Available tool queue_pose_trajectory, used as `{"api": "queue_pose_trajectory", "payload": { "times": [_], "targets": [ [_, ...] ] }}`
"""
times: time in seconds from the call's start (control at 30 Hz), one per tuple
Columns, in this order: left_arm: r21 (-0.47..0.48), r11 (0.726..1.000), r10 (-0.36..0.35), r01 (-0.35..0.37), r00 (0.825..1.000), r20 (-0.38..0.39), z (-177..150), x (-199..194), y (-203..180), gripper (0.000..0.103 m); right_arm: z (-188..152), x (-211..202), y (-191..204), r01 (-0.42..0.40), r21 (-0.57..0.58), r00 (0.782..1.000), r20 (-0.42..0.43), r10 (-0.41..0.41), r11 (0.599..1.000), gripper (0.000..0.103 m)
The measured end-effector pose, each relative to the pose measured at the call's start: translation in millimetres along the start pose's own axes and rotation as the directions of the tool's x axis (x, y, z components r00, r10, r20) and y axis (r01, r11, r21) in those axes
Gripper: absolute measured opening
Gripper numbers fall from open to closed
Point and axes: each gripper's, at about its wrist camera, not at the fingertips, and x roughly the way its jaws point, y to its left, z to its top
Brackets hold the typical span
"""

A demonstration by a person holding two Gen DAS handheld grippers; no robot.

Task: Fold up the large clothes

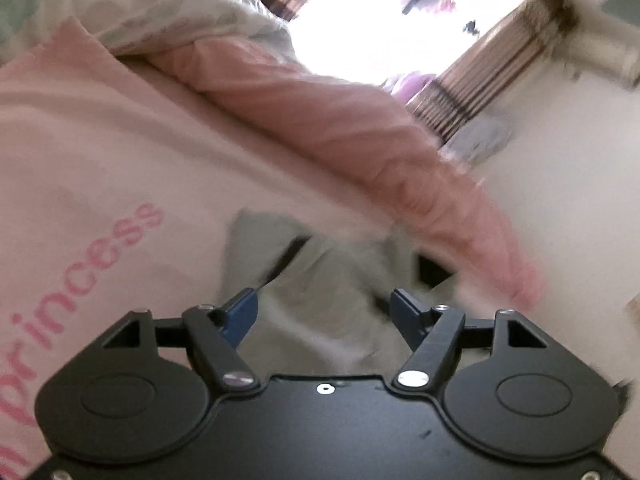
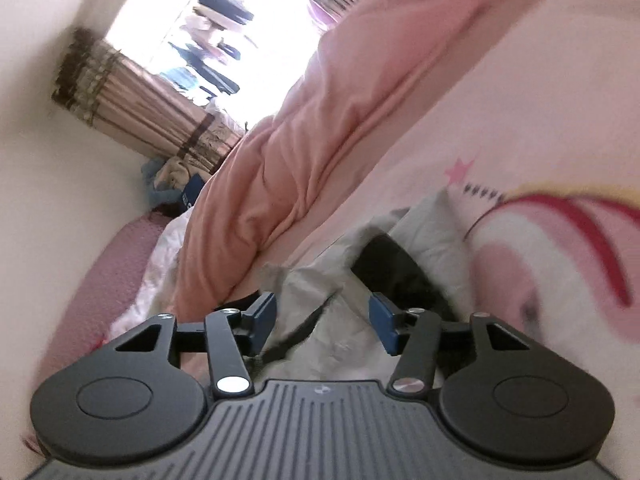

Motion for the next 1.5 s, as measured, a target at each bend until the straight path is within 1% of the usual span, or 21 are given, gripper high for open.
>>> {"api": "queue_pose_trajectory", "payload": {
  "times": [0.07, 0.13, 0.27, 0.4, 0.43, 0.5, 0.53, 0.57, 0.63, 0.67, 0.73, 0.8, 0.9, 1.03, 1.2, 1.27, 1.3, 1.33, 1.37, 1.4, 1.5],
  "targets": [
    [0.091, 0.993, 0.077, -0.076, 0.997, -0.005, -7, 9, -4, 0.072, 0, -2, 3, 0.084, -0.083, 0.996, 0.022, -0.083, 0.993, 0.067],
    [0.176, 0.977, 0.119, -0.118, 0.993, 0.005, -14, 15, -9, 0.072, 3, 0, 5, 0.163, -0.154, 0.987, 0.038, -0.159, 0.974, 0.069],
    [0.314, 0.937, 0.149, -0.152, 0.988, 0.033, -23, 36, -30, 0.072, 2, 14, 13, 0.201, -0.243, 0.979, 0.015, -0.203, 0.949, 0.070],
    [0.403, 0.895, 0.195, -0.192, 0.980, 0.034, -33, 60, -41, 0.072, -5, 30, 20, 0.241, -0.318, 0.969, 0.020, -0.247, 0.917, 0.071],
    [0.417, 0.885, 0.209, -0.206, 0.977, 0.041, -35, 67, -41, 0.070, -5, 34, 21, 0.251, -0.337, 0.966, 0.030, -0.256, 0.907, 0.071],
    [0.446, 0.868, 0.222, -0.221, 0.974, 0.050, -40, 72, -46, 0.047, -11, 35, 28, 0.264, -0.387, 0.963, 0.050, -0.266, 0.884, 0.069],
    [0.461, 0.859, 0.228, -0.222, 0.973, 0.044, -43, 74, -47, 0.029, -16, 35, 33, 0.263, -0.427, 0.963, 0.059, -0.263, 0.865, 0.049],
    [0.474, 0.848, 0.241, -0.236, 0.969, 0.051, -44, 77, -49, 0.020, -20, 36, 38, 0.273, -0.460, 0.959, 0.064, -0.275, 0.845, 0.025],
    [0.500, 0.835, 0.223, -0.231, 0.972, 0.077, -47, 70, -51, 0.005, -28, 37, 49, 0.361, -0.532, 0.929, 0.136, -0.344, 0.766, 0.001],
    [0.500, 0.836, 0.207, -0.227, 0.974, 0.096, -47, 63, -52, 0.004, -29, 33, 50, 0.363, -0.530, 0.930, 0.156, -0.332, 0.767, 0.000],
    [0.485, 0.844, 0.177, -0.229, 0.973, 0.152, -46, 47, -55, 0.003, -23, 18, 48, 0.329, -0.463, 0.944, 0.181, -0.276, 0.823, 0.000],
    [0.465, 0.853, 0.160, -0.238, 0.966, 0.201, -41, 35, -57, 0.003, -16, 11, 47, 0.308, -0.423, 0.949, 0.194, -0.247, 0.852, 0.000],
    [0.472, 0.837, 0.189, -0.278, 0.955, 0.227, -38, 39, -60, 0.003, -10, 23, 43, 0.334, -0.410, 0.942, 0.175, -0.286, 0.849, 0.000],
    [0.442, 0.839, 0.280, -0.317, 0.949, 0.147, -35, 76, -44, 0.004, -14, 56, 27, 0.378, -0.406, 0.924, 0.118, -0.363, 0.832, 0.000],
    [0.428, 0.846, 0.297, -0.317, 0.948, 0.114, -38, 99, -28, 0.006, -19, 55, 20, 0.368, -0.405, 0.929, 0.125, -0.348, 0.837, 0.000],
    [0.435, 0.843, 0.301, -0.318, 0.947, 0.108, -36, 99, -30, 0.012, -20, 51, 23, 0.382, -0.415, 0.924, 0.133, -0.360, 0.826, 0.008],
    [0.434, 0.838, 0.316, -0.331, 0.943, 0.107, -34, 98, -31, 0.016, -22, 46, 26, 0.404, -0.410, 0.914, 0.156, -0.374, 0.818, 0.014],
    [0.425, 0.832, 0.340, -0.356, 0.933, 0.117, -32, 93, -35, 0.025, -24, 37, 32, 0.416, -0.407, 0.909, 0.184, -0.373, 0.813, 0.025],
    [0.414, 0.829, 0.357, -0.376, 0.925, 0.127, -30, 87, -38, 0.030, -26, 27, 39, 0.415, -0.407, 0.909, 0.208, -0.360, 0.814, 0.027],
    [0.408, 0.827, 0.360, -0.386, 0.922, 0.142, -30, 76, -45, 0.032, -29, 15, 47, 0.392, -0.419, 0.919, 0.220, -0.328, 0.819, 0.027],
    [0.451, 0.841, 0.267, -0.298, 0.955, 0.133, -45, 41, -80, 0.034, -53, -19, 82, 0.256, -0.481, 0.964, 0.191, -0.185, 0.838, 0.026]
  ]
}}
